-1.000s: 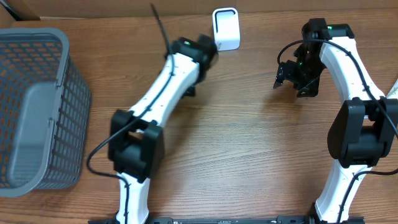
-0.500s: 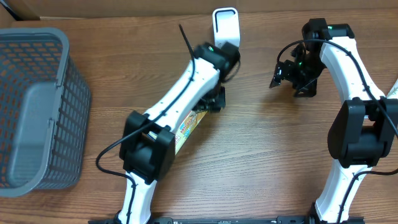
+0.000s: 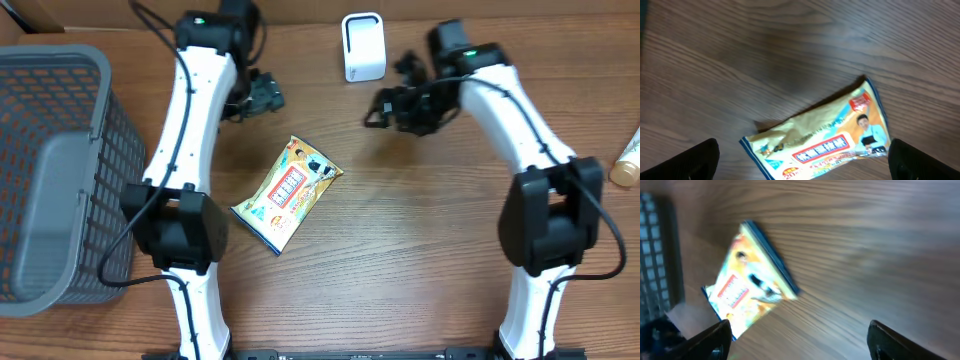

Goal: Scan the item barcode

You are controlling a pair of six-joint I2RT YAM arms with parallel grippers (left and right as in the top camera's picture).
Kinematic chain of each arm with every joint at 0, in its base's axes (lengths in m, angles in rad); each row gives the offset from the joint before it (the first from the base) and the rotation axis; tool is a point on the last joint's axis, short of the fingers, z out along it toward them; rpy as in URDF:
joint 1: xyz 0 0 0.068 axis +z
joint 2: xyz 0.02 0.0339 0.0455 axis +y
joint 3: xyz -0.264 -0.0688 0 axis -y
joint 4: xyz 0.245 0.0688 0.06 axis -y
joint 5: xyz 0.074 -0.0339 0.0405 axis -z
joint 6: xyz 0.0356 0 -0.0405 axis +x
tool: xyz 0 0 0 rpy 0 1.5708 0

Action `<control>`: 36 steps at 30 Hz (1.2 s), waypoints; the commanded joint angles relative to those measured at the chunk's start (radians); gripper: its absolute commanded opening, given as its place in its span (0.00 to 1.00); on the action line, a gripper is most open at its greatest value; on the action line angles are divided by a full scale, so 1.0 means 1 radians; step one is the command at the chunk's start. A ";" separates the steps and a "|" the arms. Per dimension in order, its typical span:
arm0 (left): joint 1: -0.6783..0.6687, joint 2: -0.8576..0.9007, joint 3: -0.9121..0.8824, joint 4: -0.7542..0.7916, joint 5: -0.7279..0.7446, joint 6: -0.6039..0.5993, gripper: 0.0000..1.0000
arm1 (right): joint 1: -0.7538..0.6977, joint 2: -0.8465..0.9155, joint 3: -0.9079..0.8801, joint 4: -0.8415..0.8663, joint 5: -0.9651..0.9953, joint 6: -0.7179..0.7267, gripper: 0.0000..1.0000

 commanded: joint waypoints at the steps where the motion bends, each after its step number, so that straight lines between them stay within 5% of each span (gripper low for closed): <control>1: -0.001 0.003 -0.035 0.002 -0.003 -0.024 1.00 | 0.091 0.038 0.018 0.067 0.067 -0.018 0.91; 21: 0.013 0.006 -0.093 0.020 -0.074 -0.082 1.00 | 0.290 0.227 0.018 0.233 0.121 -0.041 0.88; 24: 0.013 0.006 -0.093 0.020 -0.073 -0.079 1.00 | 0.301 0.246 0.018 0.223 0.126 -0.031 0.80; 32: 0.013 0.006 -0.093 0.018 -0.073 -0.072 1.00 | 0.302 0.261 0.019 0.216 0.185 0.090 0.05; 36: 0.012 0.006 -0.093 0.015 -0.073 -0.071 1.00 | 0.274 0.259 0.025 0.194 0.185 0.144 0.04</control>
